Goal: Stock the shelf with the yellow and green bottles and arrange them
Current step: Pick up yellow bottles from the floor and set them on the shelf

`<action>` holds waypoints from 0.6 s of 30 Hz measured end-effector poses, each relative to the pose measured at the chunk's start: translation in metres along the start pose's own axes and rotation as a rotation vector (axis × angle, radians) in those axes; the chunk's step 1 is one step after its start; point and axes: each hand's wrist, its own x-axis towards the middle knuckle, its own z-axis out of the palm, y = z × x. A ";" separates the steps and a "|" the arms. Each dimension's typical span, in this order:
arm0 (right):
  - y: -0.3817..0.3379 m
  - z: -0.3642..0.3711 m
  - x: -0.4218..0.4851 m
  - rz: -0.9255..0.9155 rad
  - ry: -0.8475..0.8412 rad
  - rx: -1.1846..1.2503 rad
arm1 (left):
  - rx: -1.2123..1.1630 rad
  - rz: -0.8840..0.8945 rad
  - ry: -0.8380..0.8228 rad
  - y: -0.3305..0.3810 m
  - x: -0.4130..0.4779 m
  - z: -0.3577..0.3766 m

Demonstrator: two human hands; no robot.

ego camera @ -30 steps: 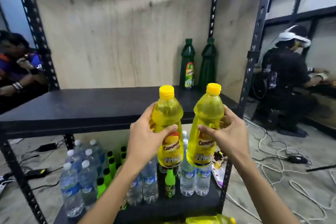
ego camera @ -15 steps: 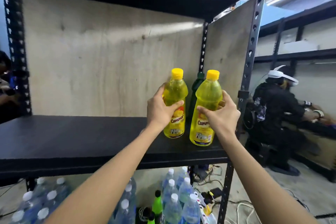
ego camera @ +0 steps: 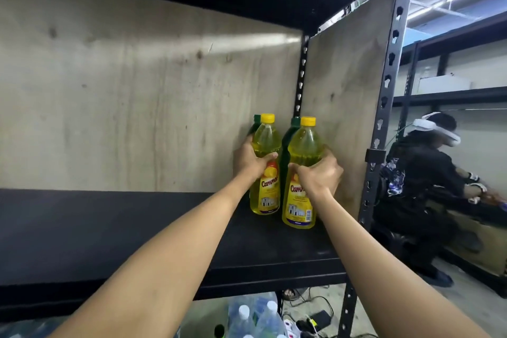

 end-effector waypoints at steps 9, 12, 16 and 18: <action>0.016 0.013 0.011 -0.066 0.017 -0.057 | 0.093 0.001 -0.091 -0.005 0.020 0.027; 0.022 0.015 0.010 -0.087 0.002 -0.071 | 0.090 0.017 -0.091 -0.009 0.021 0.028; 0.024 0.015 0.005 -0.080 -0.002 -0.072 | 0.082 0.026 -0.098 -0.011 0.015 0.030; 0.023 0.013 0.003 -0.065 -0.017 -0.075 | 0.099 0.008 -0.136 -0.013 0.010 0.027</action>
